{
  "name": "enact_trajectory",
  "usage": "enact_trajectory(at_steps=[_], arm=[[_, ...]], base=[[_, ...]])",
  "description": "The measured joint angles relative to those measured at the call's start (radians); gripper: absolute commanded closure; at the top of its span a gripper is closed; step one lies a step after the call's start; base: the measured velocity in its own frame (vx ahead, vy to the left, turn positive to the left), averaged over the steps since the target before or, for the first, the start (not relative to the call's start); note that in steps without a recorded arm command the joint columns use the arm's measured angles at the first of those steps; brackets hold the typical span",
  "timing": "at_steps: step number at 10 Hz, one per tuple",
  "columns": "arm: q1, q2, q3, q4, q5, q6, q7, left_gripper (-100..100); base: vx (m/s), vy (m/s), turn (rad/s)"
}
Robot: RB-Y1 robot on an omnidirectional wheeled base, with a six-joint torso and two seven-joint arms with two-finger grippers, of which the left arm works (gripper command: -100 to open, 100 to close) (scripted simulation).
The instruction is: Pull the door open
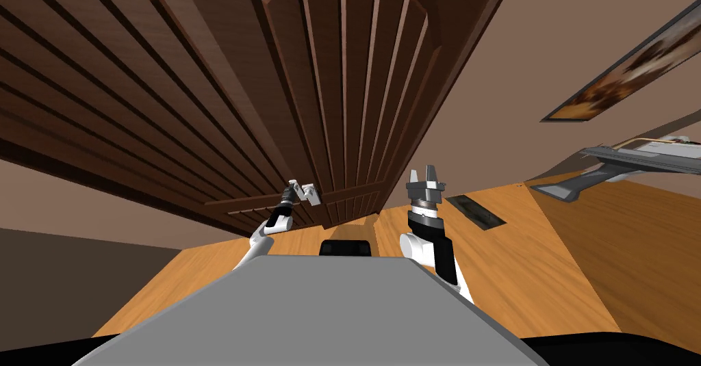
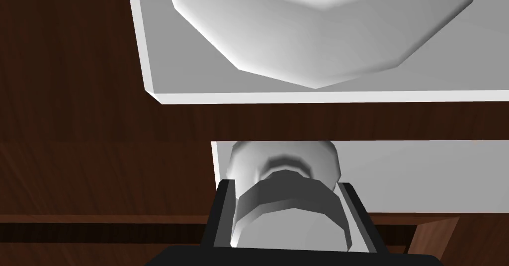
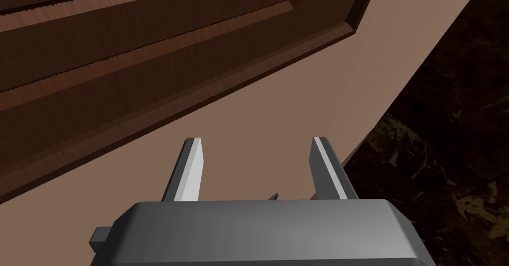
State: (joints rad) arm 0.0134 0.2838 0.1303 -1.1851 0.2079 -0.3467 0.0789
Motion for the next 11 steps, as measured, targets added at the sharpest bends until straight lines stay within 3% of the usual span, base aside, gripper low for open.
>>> enact_trajectory(at_steps=[4, 6, 7, 11], arm=[[0.000, -0.003, -0.005, 0.000, -0.001, 0.002, 0.000, 100], [0.008, 0.009, 0.014, 0.017, 0.000, -0.007, -0.003, 100], [0.030, 0.023, 0.026, 0.011, 0.003, -0.005, -0.001, -100], [0.048, 0.030, 0.017, -0.004, 0.007, 0.000, 0.008, -100]], base=[[-0.022, 0.028, 0.029], [-0.156, 0.105, 0.132], [-0.186, 0.019, 0.050], [-0.183, -0.043, 0.003]])
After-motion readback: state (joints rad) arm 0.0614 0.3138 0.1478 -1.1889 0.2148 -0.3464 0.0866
